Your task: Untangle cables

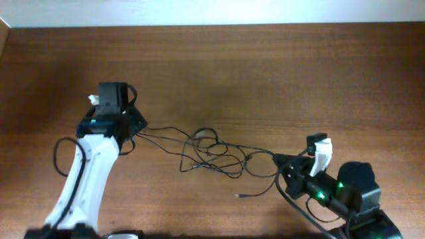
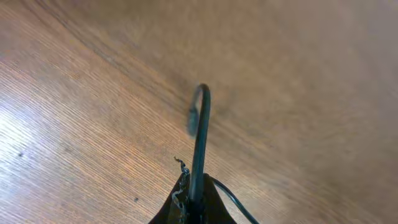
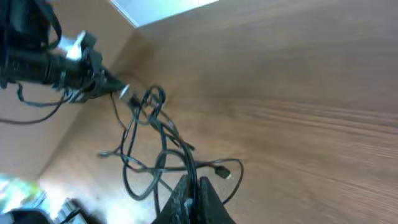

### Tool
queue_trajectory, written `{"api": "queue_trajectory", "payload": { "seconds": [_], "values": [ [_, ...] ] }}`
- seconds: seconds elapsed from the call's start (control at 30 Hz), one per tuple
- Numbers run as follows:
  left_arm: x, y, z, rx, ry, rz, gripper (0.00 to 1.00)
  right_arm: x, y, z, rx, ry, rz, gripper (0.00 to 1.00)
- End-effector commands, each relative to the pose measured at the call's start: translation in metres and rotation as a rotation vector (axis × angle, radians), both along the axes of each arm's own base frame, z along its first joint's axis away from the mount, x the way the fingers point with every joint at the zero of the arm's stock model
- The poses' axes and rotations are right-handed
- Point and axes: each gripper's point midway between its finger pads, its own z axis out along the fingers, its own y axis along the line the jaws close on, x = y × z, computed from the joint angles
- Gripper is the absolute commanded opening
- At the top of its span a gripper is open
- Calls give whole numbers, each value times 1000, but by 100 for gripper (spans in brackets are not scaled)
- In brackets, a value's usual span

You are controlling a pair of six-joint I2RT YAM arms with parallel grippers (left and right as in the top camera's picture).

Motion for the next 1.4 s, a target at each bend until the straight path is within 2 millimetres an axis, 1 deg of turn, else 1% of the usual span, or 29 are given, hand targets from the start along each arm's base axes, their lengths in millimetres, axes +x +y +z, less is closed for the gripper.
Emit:
{"api": "queue_trajectory", "payload": {
  "seconds": [0.0,0.03,0.07,0.13,0.2,0.23,0.27,0.3,0.33,0.43,0.47,0.53,0.6,0.67,0.7,0.73,0.77,0.8,0.87,0.9,0.93,0.97,1.0,1.07,1.17,1.2,1.23,1.3,1.37],
  "values": [
    [6,12,-43,42,118,39,1,16,-52,-20,-133,30,-302,4],
    [11,15,-53,45,126,48,5,17,-59,-24,-154,41,-338,4],
    [18,22,-60,25,110,107,16,16,-60,-24,-157,43,-342,4],
    [40,35,-51,-66,-11,210,16,15,-60,-26,-155,56,-346,8],
    [58,2,-41,-287,-70,50,14,14,-57,-28,-121,88,-347,24],
    [62,-33,-31,-401,-102,-178,20,12,-52,-30,-112,102,-317,27],
    [62,-63,-19,-439,-158,-441,40,8,-42,-33,-95,129,-264,34],
    [58,-78,-15,-444,-180,-578,93,8,-38,-37,-93,155,-241,36],
    [54,-82,-17,-441,-165,-602,99,9,-37,-42,-103,176,-240,38],
    [26,-94,-36,-454,1,-558,99,12,-28,-78,-149,341,-195,38],
    [9,-89,-49,-441,117,-433,99,12,-25,-91,-165,397,-182,38],
    [-25,-98,-62,-411,286,-375,99,11,-22,-114,-198,504,-166,38],
    [-39,-86,-78,-223,364,-199,99,7,-19,-135,-220,599,-146,38],
    [-50,-96,-93,-169,373,-157,99,2,-14,-149,-224,676,-118,38],
    [-53,-96,-108,-121,348,-130,91,0,-12,-152,-218,696,-104,38],
    [-55,-98,-118,-120,326,-126,59,0,-11,-152,-216,700,-102,38],
    [-55,-99,-129,-127,297,-130,15,0,-11,-152,-216,700,-102,38],
    [-55,-99,-134,-133,283,-133,0,0,-10,-152,-210,702,-96,39],
    [-51,-105,-131,-163,263,-159,0,-1,0,-146,-165,700,-52,40],
    [-37,-116,-112,-209,209,-244,0,-2,5,-143,-138,701,-25,41],
    [-20,-131,-81,-273,118,-358,0,-1,6,-142,-133,696,-21,43],
    [-7,-146,-37,-332,-8,-454,0,-1,13,-137,-101,686,10,47],
    [-5,-148,-15,-336,-73,-467,0,0,20,-131,-68,674,42,47],
    [-15,-146,27,-343,-185,-471,0,-3,40,-114,5,614,178,47],
    [-32,-145,90,-406,-369,-444,0,-12,65,-105,-6,545,292,48],
    [-36,-144,102,-417,-406,-437,0,-11,73,-102,-11,515,300,52],
    [-41,-143,112,-417,-442,-444,0,0,71,-108,-39,524,175,54],
    [-44,-146,117,-434,-453,-457,0,14,67,-112,-45,525,30,55],
    [-50,-157,119,-492,-443,-506,0,24,81,-96,-7,436,53,55]
  ]
}}
